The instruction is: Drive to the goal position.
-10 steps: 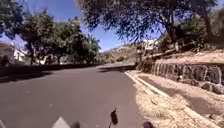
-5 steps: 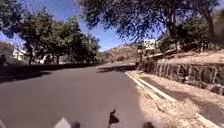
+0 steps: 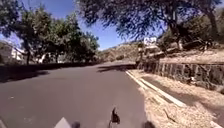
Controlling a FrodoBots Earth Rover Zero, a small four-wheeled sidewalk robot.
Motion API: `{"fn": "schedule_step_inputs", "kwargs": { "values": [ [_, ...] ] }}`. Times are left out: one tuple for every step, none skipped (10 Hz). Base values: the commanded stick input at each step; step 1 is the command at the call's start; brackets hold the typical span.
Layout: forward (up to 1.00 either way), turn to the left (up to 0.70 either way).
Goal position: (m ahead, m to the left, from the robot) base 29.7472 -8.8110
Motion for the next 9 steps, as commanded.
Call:
{"fn": "schedule_step_inputs", "kwargs": {
  "values": [
    [0.5, 0.0],
    [0.67, 0.0],
    [0.7, 0.0],
    [0.7, 0.0],
    [0.7, 0.0],
    [0.7, 0.0],
    [0.7, 0.0],
    [0.7, 0.0],
    [0.7, 0.0]
  ]
}}
